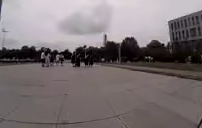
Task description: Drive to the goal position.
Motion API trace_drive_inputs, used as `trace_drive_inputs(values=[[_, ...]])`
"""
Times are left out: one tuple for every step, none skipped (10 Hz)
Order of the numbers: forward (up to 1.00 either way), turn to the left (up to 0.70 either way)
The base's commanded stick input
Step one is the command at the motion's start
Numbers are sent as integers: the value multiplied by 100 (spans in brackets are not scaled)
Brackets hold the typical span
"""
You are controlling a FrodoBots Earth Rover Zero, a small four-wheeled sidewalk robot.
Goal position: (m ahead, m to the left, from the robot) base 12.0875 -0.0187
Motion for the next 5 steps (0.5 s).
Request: trace_drive_inputs(values=[[55, 1], [55, 1], [55, 1], [55, 1], [56, 1]])
